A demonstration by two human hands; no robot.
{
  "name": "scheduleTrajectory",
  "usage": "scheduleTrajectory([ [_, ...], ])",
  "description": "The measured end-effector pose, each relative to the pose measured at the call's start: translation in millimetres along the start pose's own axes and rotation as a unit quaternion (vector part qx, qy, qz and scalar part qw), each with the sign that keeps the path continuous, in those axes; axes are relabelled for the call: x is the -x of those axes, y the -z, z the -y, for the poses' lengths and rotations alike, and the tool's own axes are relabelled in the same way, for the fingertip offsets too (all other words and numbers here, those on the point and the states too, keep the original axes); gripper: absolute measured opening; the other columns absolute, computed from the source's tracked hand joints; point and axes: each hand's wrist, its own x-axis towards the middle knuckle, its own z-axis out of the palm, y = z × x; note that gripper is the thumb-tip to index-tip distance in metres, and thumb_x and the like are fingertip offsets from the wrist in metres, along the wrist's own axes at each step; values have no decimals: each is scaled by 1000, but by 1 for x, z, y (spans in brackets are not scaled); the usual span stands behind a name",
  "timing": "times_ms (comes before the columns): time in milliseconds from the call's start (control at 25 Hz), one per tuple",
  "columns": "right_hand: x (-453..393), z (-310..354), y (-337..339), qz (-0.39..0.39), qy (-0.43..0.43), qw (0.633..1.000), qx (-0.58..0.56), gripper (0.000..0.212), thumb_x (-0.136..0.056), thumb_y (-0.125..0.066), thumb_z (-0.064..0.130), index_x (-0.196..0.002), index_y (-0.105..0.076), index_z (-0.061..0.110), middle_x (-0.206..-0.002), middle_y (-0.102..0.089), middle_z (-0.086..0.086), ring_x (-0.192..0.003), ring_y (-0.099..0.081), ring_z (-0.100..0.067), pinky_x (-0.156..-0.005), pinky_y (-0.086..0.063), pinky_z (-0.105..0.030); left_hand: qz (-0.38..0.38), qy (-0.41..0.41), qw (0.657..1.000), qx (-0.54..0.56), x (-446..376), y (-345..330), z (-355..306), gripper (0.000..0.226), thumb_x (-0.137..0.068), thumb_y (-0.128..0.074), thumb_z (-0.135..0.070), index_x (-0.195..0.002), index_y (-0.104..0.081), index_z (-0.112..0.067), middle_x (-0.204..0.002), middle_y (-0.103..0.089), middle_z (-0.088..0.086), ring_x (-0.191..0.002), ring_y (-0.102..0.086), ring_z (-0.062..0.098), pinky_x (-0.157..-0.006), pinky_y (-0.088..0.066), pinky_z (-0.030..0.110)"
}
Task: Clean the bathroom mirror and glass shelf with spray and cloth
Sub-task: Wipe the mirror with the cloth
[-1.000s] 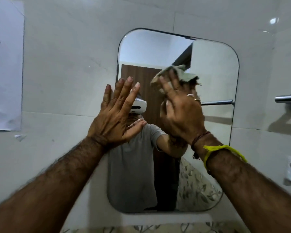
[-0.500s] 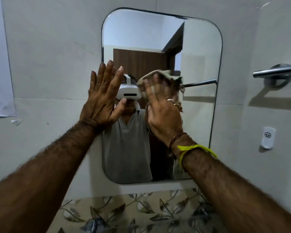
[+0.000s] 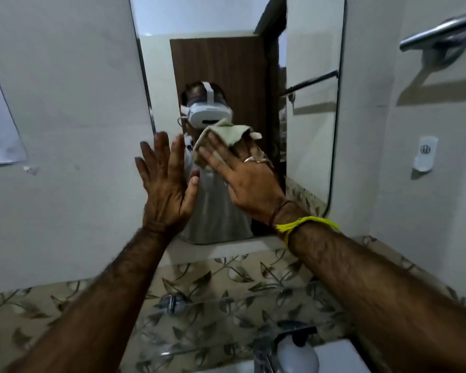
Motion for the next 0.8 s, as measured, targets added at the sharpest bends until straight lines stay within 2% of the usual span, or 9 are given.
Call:
scheduleTrajectory([
  [80, 27, -7, -2, 39, 38, 998, 18, 72, -91, -45, 16, -157, -20, 27, -165, -17, -2, -149, -25, -33, -121, -16, -54, 15, -16, 1000, -13, 7, 5, 2, 68, -100, -35, -39, -158, -13, -11, -166, -1, 17, -152, 13, 36, -121, 8, 60],
  [240, 19, -8, 5, -5, -170, 985, -13, 72, -91, -46, 19, -157, -20, 24, -166, -15, -4, -151, -19, -27, -119, -14, -58, 43, -16, 999, 1, 23, 7, -1, 72, -101, -38, -41, -158, -8, -8, -166, 0, 17, -153, 9, 37, -121, 3, 60],
  [280, 17, 2, 4, -15, -177, 984, -17, 72, -91, -47, 20, -157, -20, 23, -166, -15, -6, -152, -18, -25, -120, -13, -59, 51, -4, 999, 14, 28, 5, -4, 74, -101, -39, -41, -158, -6, -8, -166, 2, 16, -153, 11, 36, -121, 3, 60],
  [320, 21, 12, -1, -15, -140, 990, -21, 72, -90, -47, 20, -157, -21, 22, -165, -16, -6, -152, -19, -25, -120, -12, -58, 61, 6, 998, 23, 33, 3, -8, 75, -100, -39, -41, -158, -4, -9, -166, 5, 15, -153, 13, 34, -121, 4, 61],
  [400, 47, 23, -11, 23, 2, 1000, -14, 70, -91, -45, 19, -157, -21, 24, -165, -18, -4, -149, -24, -29, -120, -11, -54, 84, 20, 996, 27, 40, 1, -13, 76, -100, -37, -45, -158, 0, -12, -166, 10, 10, -152, 18, 29, -121, 7, 60],
  [480, 67, 14, -13, 65, 44, 997, 5, 70, -92, -42, 18, -157, -20, 27, -165, -19, -1, -149, -26, -31, -121, -12, -52, 102, 23, 994, 32, 44, 3, -13, 77, -99, -34, -48, -158, 3, -15, -166, 12, 6, -152, 20, 25, -121, 9, 59],
  [640, 58, 20, -10, -3, -178, 983, -37, 69, -91, -49, 17, -156, -26, 23, -165, -19, -4, -149, -26, -28, -118, -20, -56, 134, 17, 991, 18, 53, 4, -18, 78, -98, -32, -52, -158, 3, -15, -167, 10, 6, -153, 16, 26, -121, 6, 61],
  [720, 68, 40, -19, 21, -111, 992, -59, 69, -92, -47, 17, -157, -23, 23, -165, -17, -5, -144, -36, -30, -118, -20, -58, 145, 19, 989, 11, 59, 2, -23, 77, -98, -32, -52, -159, 1, -17, -167, 9, 4, -153, 14, 25, -120, 6, 62],
  [800, 99, 44, -30, 77, 38, 995, -49, 69, -93, -44, 18, -157, -20, 23, -165, -18, -6, -142, -39, -35, -118, -20, -58, 152, 10, 988, 6, 62, 2, -25, 77, -98, -31, -53, -159, 2, -20, -167, 8, 1, -153, 14, 23, -119, 5, 64],
])
